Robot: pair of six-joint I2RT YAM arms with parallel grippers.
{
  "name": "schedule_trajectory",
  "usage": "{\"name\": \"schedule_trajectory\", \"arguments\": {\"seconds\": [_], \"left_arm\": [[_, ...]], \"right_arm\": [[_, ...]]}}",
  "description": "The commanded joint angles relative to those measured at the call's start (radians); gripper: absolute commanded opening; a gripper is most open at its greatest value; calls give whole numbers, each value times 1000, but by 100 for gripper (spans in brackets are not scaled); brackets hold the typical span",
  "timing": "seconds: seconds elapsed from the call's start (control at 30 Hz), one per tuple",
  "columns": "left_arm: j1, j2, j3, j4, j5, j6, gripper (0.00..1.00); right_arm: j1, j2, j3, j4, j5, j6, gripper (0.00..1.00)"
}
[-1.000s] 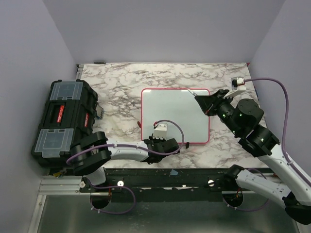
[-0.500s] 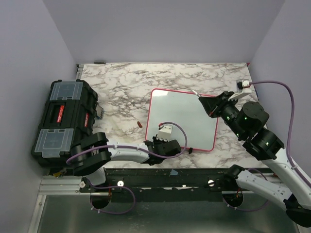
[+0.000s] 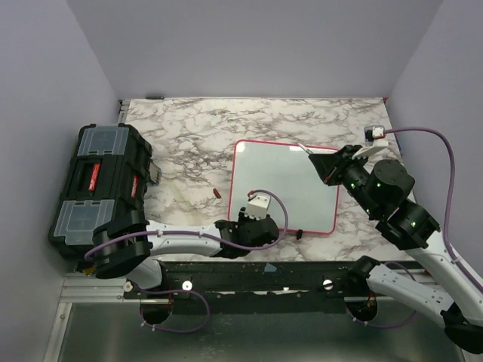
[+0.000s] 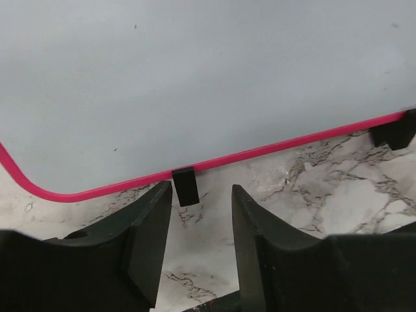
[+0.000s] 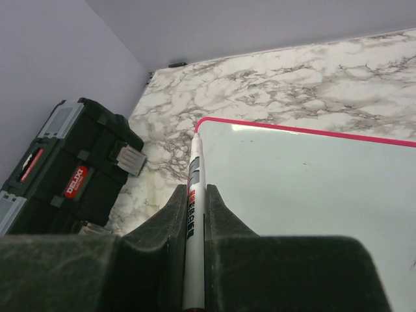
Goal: Write a sentence on the whiteboard
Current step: Move the whiteboard to the corner of the board, then hold the whiteboard on the whiteboard stand.
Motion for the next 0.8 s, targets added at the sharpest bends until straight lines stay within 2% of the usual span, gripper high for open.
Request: {"name": "schedule_trajectory", "arguments": {"seconds": [0.0,0.27,0.4,0.47,0.53,0.7,0.77], "left_arm": [[-4,-82,-31,51,29,57,50],[-6,-229,-37,-12,43,160,72],[-4,-329,0,-41,52,302,81],[-3,-386,-6,8,48,418,82],[14,-442,-13,54,114,532,83],[230,-546,23,73,388,587,83],[340,-568,49,70,520,599,90]], "right_arm": [[4,-9,-17,-9,9,-21,1],[3,-25,-28,-6,51,-25,1],[3,-26,-26,-9,50,-35,1],[3,-24,-25,-12,44,-40,1],[3,-26,-22,-22,43,-41,1],[3,-33,-15,-49,18,-30,1],[3,-34,-9,-67,3,-25,1]]}}
